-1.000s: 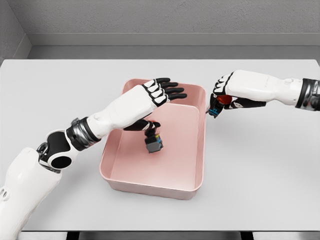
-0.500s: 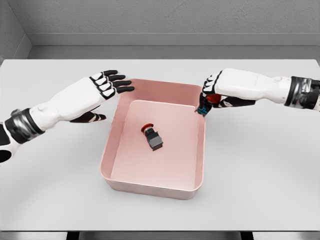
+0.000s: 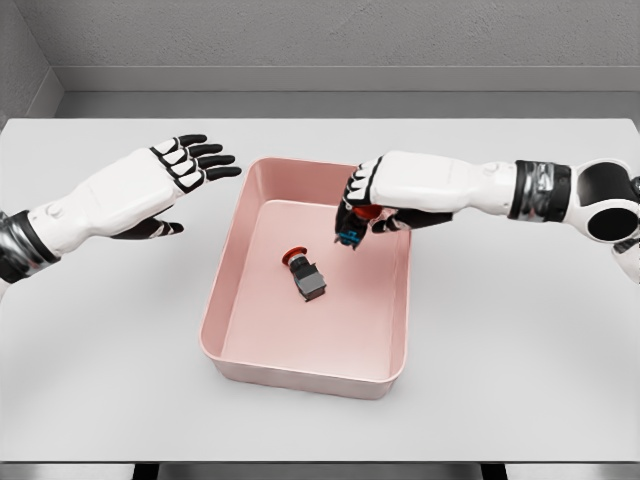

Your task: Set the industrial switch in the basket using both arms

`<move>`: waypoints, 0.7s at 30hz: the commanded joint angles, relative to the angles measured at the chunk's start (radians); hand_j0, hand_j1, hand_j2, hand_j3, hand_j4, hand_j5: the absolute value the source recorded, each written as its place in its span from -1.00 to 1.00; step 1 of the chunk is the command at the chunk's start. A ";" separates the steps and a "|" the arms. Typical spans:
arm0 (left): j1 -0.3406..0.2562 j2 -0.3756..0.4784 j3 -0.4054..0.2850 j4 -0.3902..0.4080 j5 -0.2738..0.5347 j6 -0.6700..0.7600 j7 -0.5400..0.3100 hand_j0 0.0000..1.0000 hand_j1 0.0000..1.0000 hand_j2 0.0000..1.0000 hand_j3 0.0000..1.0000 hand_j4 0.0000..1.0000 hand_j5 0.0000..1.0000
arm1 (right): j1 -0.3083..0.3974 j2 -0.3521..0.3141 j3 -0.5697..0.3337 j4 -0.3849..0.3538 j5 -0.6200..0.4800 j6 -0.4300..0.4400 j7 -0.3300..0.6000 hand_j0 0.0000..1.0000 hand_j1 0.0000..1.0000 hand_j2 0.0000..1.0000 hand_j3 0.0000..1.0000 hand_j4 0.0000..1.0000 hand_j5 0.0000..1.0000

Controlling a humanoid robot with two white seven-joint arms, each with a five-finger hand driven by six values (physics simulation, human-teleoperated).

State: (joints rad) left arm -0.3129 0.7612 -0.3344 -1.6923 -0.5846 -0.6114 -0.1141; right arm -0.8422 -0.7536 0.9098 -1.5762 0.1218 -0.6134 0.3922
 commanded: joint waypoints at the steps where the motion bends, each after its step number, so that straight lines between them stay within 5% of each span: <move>1: 0.000 0.001 -0.002 0.000 0.006 0.001 0.001 1.00 1.00 1.00 1.00 1.00 1.00 | 0.002 0.014 -0.008 0.001 -0.008 0.003 0.000 1.00 1.00 1.00 1.00 1.00 1.00; 12: -0.002 0.001 -0.002 0.000 0.006 0.001 0.004 1.00 1.00 1.00 1.00 1.00 1.00 | 0.035 -0.096 -0.089 0.010 -0.008 0.003 -0.003 1.00 1.00 1.00 1.00 1.00 1.00; 21: -0.002 -0.005 -0.003 0.002 0.006 0.001 0.002 1.00 1.00 1.00 1.00 1.00 1.00 | 0.160 -0.148 -0.259 0.122 -0.008 0.003 0.005 1.00 1.00 1.00 1.00 1.00 1.00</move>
State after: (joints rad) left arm -0.3145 0.7582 -0.3361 -1.6906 -0.5848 -0.6114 -0.1117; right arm -0.6826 -0.8935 0.6879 -1.4742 0.1214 -0.6131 0.3957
